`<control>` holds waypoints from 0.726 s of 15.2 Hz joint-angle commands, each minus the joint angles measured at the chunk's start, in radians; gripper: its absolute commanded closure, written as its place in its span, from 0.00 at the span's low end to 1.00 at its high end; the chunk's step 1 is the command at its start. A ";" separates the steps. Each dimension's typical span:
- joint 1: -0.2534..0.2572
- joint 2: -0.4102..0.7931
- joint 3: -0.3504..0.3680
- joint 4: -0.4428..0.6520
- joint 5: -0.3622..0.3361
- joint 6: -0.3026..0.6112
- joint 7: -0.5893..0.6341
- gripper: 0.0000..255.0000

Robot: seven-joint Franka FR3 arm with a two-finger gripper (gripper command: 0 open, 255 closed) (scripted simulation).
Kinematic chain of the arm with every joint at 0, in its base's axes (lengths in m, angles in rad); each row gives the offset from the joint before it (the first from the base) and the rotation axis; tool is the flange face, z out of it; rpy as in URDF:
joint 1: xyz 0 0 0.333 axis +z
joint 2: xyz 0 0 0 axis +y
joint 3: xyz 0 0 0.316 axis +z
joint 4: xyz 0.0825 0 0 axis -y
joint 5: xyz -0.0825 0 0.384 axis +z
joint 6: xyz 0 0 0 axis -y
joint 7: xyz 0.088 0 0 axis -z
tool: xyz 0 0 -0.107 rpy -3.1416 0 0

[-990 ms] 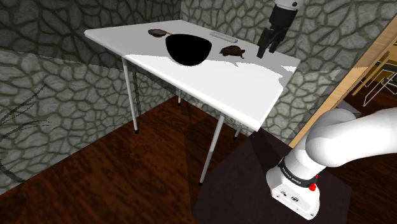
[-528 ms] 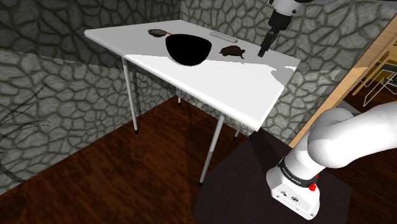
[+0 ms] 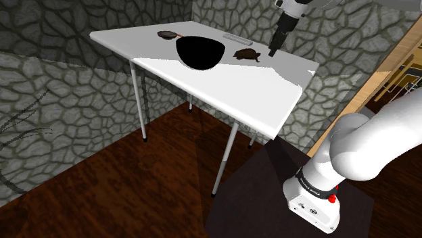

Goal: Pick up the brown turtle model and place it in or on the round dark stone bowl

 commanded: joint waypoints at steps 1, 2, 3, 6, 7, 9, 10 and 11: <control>0.044 0.099 -0.075 0.074 0.068 0.025 -0.149 0.00; 0.063 0.146 -0.108 0.110 0.108 0.029 -0.219 0.00; 0.078 0.197 -0.140 0.149 0.155 0.030 -0.292 0.00; 0.090 0.340 -0.201 0.257 0.292 0.012 -0.480 0.00; 0.087 0.344 -0.197 0.247 0.296 0.025 -0.482 0.00; 0.087 0.352 -0.195 0.228 0.304 0.049 -0.488 0.00; 0.087 0.356 -0.195 0.219 0.308 0.061 -0.491 0.00; 0.088 0.361 -0.195 0.210 0.313 0.073 -0.494 0.00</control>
